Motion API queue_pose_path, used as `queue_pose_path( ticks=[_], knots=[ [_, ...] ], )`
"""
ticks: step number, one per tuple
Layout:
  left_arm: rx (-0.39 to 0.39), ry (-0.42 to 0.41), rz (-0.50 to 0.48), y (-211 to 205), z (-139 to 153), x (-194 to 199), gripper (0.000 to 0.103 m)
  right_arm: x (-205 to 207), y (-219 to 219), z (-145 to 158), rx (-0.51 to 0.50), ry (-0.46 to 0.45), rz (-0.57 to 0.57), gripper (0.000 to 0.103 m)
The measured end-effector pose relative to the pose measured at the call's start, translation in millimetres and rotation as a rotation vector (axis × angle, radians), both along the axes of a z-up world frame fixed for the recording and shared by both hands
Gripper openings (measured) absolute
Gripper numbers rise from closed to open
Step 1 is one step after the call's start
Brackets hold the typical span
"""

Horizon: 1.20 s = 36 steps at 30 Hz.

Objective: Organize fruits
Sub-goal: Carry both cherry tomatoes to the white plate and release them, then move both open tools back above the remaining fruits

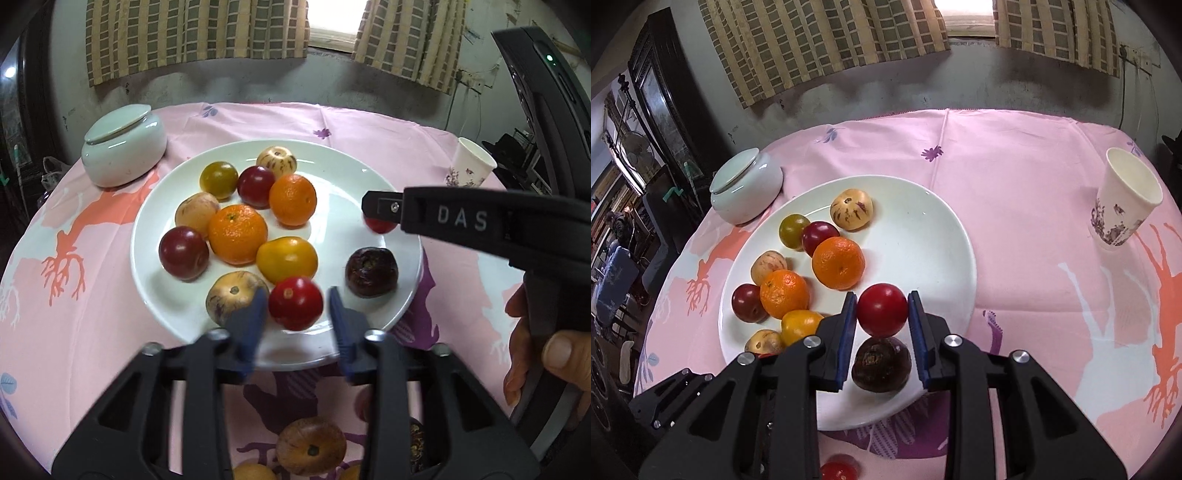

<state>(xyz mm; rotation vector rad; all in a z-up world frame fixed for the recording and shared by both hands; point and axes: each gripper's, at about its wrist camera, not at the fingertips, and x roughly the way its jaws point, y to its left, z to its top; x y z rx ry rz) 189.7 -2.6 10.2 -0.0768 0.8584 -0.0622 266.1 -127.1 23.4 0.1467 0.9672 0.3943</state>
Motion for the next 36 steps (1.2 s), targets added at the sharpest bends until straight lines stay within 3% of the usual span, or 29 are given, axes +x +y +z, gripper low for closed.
queue_pose_path(
  ticks=[2, 3, 10, 15, 29, 32, 34, 36],
  knots=[
    [0.014, -0.037, 0.018, -0.4, 3.9, -5.4, 0.075, -4.3, -7.0, 1.2, 0.028, -0.021, -0.033, 0.063],
    [0.029, -0.045, 0.018, -1.3, 5.7, -7.5, 0.076, -8.4, -11.6, 3.3, 0.039, -0.047, -0.051, 0.065],
    [0.007, -0.049, 0.020, 1.7, 17.5, -22.3, 0.079, -28.7, -33.1, 3.4, 0.075, -0.010, -0.060, 0.065],
    [0.009, -0.060, 0.026, -0.7, 25.2, -41.7, 0.085, -55.3, -48.0, 6.4, 0.110, -0.005, -0.083, 0.073],
    [-0.035, -0.058, 0.012, -9.4, 28.4, -107.4, 0.085, -141.4, -88.8, 11.2, 0.142, -0.029, -0.116, 0.077],
    [-0.039, -0.043, 0.014, -8.3, 21.7, -119.6, 0.098, -155.6, -97.5, 2.7, 0.148, -0.014, -0.130, 0.077],
    [-0.042, -0.048, 0.034, -3.8, 16.4, -129.5, 0.099, -162.7, -103.2, -4.0, 0.162, -0.007, -0.137, 0.077],
    [-0.060, -0.042, 0.051, 1.8, 10.0, -134.7, 0.099, -169.8, -110.4, -12.4, 0.182, -0.010, -0.160, 0.089]
  ],
)
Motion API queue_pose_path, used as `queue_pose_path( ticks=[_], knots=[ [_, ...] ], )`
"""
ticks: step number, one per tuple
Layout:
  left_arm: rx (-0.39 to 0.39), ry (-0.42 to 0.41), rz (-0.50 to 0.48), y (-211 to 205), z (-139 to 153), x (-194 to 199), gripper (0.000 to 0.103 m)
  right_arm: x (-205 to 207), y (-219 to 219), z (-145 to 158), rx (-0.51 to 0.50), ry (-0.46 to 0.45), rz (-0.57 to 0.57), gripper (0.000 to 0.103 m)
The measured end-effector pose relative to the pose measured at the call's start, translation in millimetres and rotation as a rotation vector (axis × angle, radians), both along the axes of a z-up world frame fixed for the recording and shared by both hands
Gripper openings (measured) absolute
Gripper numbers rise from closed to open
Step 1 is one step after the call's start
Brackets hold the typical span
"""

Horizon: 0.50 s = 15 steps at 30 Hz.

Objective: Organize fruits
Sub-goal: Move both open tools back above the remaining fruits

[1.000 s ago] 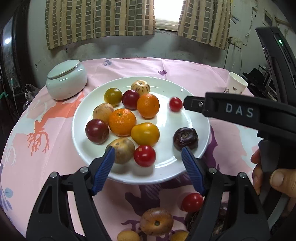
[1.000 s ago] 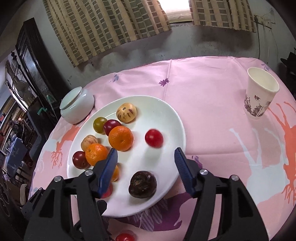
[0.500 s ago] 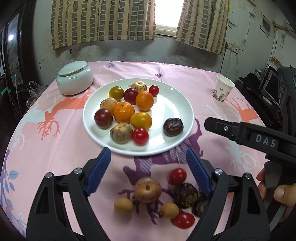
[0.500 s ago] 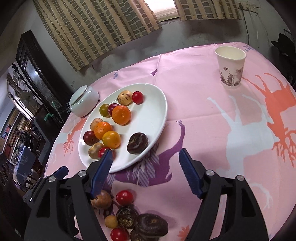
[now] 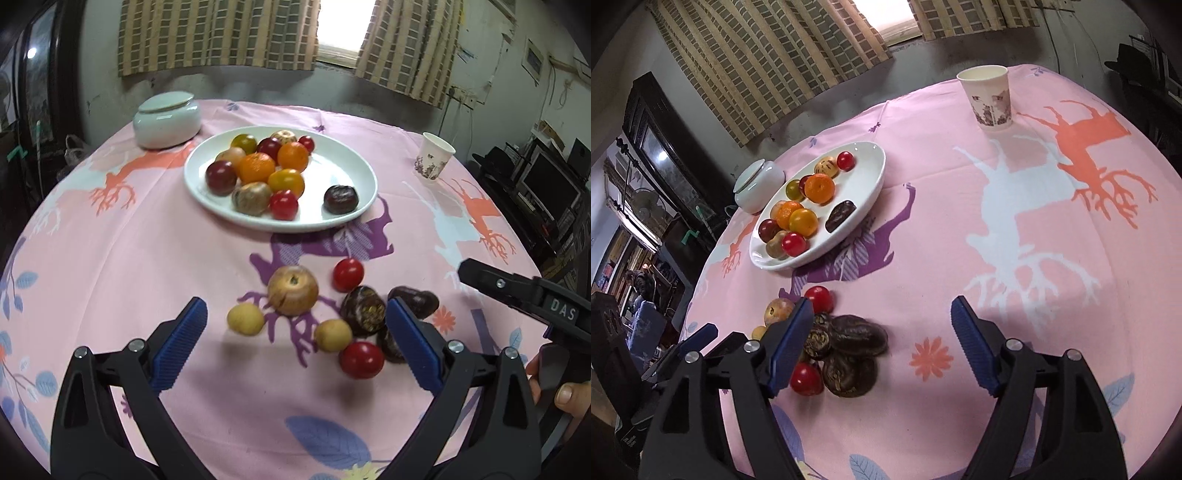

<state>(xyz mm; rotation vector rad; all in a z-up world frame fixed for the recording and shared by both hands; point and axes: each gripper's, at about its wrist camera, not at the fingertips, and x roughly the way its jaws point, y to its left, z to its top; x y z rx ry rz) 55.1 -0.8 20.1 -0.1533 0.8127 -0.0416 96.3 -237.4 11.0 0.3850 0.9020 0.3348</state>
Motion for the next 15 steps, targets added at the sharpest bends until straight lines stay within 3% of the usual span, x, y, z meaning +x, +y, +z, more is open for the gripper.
queue_pose_path(
  ticks=[2, 5, 10, 15],
  knots=[
    [-0.023, 0.014, 0.020, 7.6, -7.7, -2.4, 0.099, -4.6, -6.9, -8.2, 0.026, -0.021, -0.026, 0.095],
    [-0.057, 0.027, 0.036, 19.0, -17.6, -1.5, 0.099, -2.1, -4.7, -13.2, -0.039, -0.003, -0.015, 0.094],
    [-0.116, 0.066, 0.066, 35.5, -20.5, 1.1, 0.099, -12.4, 7.8, -4.3, -0.129, -0.081, 0.012, 0.096],
    [-0.138, 0.106, 0.082, 37.5, -28.1, 3.4, 0.099, -14.7, 20.2, -11.1, -0.177, -0.077, 0.051, 0.098]
  ],
)
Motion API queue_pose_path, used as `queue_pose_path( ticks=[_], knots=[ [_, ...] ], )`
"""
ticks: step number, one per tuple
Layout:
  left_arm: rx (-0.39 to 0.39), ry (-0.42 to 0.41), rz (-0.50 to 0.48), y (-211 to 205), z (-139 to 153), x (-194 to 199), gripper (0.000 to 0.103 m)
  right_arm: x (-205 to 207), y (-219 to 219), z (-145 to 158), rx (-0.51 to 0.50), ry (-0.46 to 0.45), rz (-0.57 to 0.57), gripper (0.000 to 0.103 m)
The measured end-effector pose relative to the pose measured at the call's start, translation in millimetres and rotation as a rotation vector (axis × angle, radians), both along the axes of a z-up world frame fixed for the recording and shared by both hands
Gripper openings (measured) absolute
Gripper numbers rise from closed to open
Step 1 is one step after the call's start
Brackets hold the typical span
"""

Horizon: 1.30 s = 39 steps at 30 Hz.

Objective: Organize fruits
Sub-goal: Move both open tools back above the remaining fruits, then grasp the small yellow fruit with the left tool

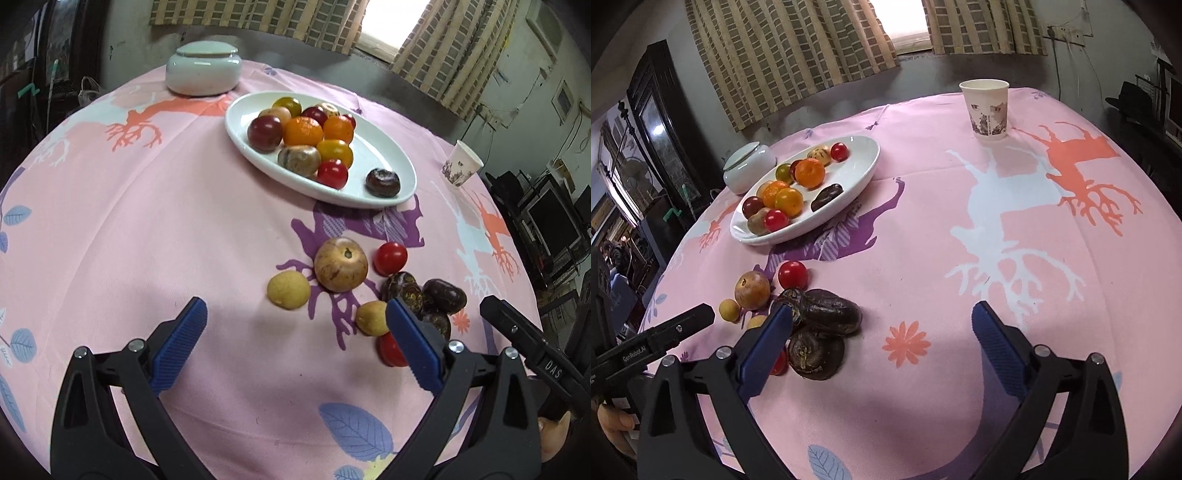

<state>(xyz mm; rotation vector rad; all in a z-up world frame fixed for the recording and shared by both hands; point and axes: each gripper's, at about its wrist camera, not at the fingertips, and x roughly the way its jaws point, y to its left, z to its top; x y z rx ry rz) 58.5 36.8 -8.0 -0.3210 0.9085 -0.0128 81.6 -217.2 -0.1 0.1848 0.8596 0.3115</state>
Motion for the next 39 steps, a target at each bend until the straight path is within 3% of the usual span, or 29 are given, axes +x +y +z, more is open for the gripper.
queue_pose_path(
  ticks=[7, 15, 19, 26, 30, 36, 39],
  knots=[
    [0.040, 0.007, -0.018, -5.4, -2.9, 0.8, 0.099, -5.5, 14.2, 1.1, -0.037, -0.006, 0.079, 0.098],
    [0.013, 0.038, 0.016, 4.3, -8.2, 4.2, 0.099, -1.4, 13.7, -8.0, -0.044, 0.034, 0.063, 0.098],
    [0.031, 0.051, 0.023, 5.5, -10.9, 6.0, 0.099, -4.6, 23.1, -9.2, -0.043, 0.043, 0.121, 0.098],
    [0.157, 0.002, 0.050, 4.9, -9.1, 8.1, 0.099, -8.1, 30.9, -11.0, -0.081, 0.039, 0.149, 0.098],
    [0.162, 0.010, 0.026, 3.8, -14.4, 12.6, 0.099, -8.0, 31.9, -12.8, -0.090, 0.045, 0.152, 0.098],
    [0.232, -0.010, 0.002, -3.2, -20.9, 16.9, 0.099, -13.2, 40.9, -11.3, -0.121, 0.020, 0.194, 0.098],
    [0.217, 0.005, -0.009, -2.4, -24.7, 20.1, 0.099, -14.2, 43.1, -11.4, -0.128, 0.018, 0.205, 0.098]
  ],
)
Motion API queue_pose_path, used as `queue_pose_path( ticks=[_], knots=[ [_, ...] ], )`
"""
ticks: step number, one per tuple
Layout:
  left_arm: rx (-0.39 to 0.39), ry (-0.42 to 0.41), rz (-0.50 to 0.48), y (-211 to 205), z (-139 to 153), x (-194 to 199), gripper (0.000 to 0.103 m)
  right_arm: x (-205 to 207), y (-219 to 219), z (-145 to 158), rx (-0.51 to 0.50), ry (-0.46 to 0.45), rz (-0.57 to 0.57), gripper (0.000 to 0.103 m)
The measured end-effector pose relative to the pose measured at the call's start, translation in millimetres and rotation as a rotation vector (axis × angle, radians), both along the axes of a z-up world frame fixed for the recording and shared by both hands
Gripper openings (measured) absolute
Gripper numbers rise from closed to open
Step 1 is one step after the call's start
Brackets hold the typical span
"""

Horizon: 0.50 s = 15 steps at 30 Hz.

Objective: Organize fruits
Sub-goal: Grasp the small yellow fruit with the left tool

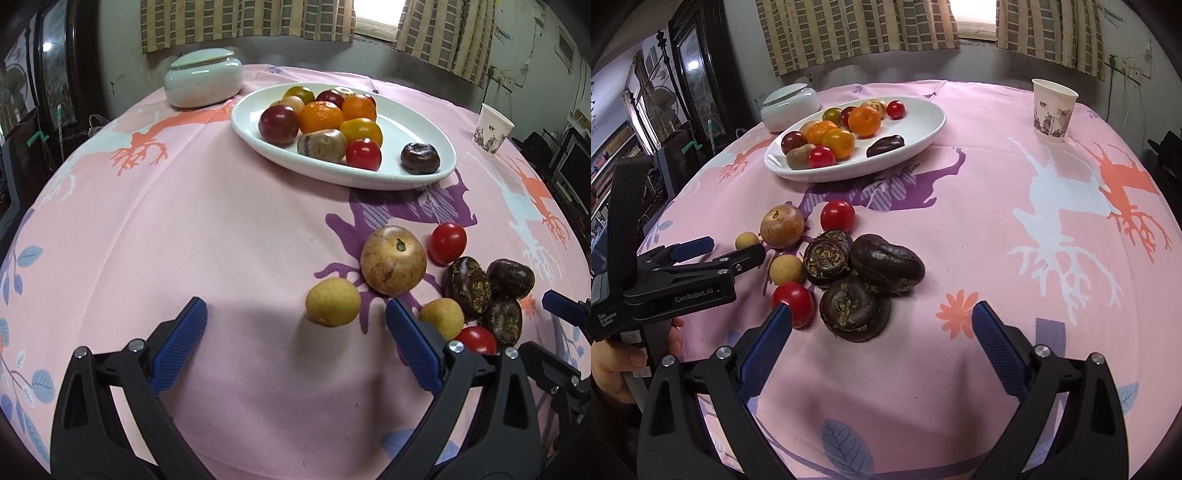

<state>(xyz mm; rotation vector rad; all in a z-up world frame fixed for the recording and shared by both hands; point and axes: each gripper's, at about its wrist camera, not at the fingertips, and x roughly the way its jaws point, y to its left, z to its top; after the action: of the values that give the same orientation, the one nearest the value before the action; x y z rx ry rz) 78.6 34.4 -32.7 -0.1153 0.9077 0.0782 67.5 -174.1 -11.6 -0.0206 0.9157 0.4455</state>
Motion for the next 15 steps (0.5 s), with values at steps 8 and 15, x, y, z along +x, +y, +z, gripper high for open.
queue_pose_path(
  ticks=[8, 15],
  knots=[
    [-0.032, -0.025, 0.032, 6.8, 2.4, 0.8, 0.065, 0.0, 1.1, -0.2, -0.015, -0.002, 0.000, 0.098],
    [-0.042, -0.011, 0.002, 4.8, 7.4, -1.3, 0.029, -7.4, 8.3, 5.8, -0.048, -0.038, 0.028, 0.098]
  ],
)
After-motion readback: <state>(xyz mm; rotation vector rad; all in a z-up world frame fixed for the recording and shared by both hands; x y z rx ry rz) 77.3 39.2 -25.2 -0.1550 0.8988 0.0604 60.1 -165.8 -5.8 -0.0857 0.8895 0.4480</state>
